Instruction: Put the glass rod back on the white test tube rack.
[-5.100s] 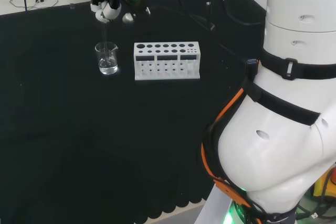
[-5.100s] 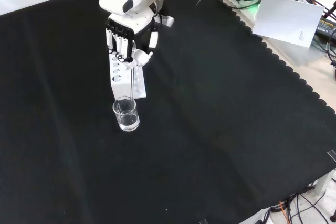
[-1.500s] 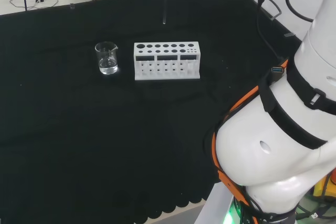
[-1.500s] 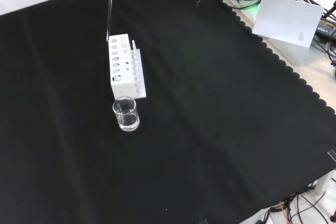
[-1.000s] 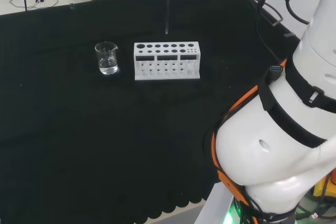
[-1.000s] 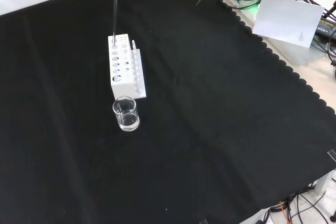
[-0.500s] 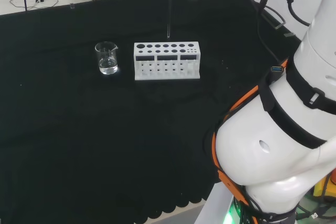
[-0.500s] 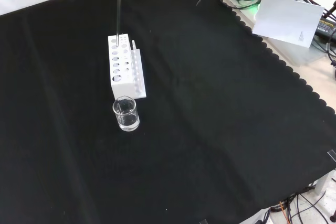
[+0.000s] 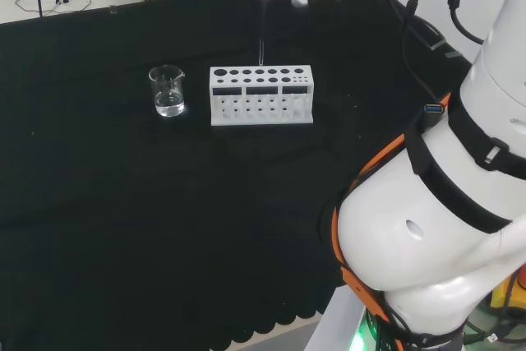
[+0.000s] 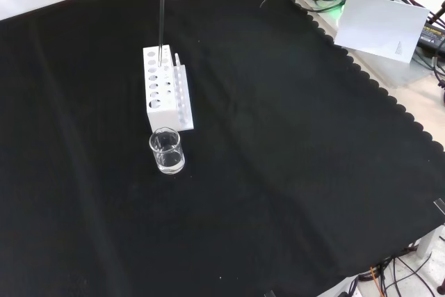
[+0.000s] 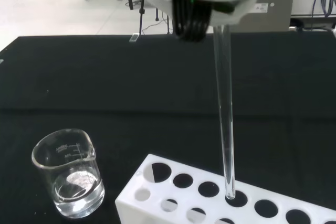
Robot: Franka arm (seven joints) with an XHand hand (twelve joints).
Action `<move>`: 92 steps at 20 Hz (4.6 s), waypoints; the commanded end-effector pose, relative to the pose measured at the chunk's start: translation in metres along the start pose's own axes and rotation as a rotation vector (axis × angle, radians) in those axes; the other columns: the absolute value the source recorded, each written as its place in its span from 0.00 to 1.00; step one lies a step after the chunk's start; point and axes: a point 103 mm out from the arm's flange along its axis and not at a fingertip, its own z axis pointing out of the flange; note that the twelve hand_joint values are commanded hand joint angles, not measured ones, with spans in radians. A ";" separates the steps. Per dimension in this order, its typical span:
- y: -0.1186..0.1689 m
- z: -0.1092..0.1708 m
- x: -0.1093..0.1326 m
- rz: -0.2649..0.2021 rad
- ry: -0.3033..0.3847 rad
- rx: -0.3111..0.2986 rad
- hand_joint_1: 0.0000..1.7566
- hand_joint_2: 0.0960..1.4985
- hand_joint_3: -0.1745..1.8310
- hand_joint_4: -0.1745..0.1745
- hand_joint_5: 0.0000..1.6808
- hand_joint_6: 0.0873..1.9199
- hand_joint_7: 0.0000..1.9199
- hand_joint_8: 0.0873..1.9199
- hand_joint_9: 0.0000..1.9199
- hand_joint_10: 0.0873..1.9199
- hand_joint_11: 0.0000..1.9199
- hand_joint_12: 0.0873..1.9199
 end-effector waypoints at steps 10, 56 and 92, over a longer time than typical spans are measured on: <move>0.024 0.005 -0.002 -0.008 0.002 0.016 0.75 0.42 0.39 0.00 0.73 0.20 0.68 0.43 0.92 0.30 0.66 0.36; 0.042 0.085 -0.028 -0.026 0.032 0.121 0.75 0.42 0.40 0.00 0.73 0.20 0.68 0.43 0.92 0.30 0.66 0.36; 0.046 0.094 -0.032 -0.033 0.100 0.214 0.79 0.19 0.58 0.00 0.37 0.49 0.54 0.34 0.91 0.34 0.70 0.38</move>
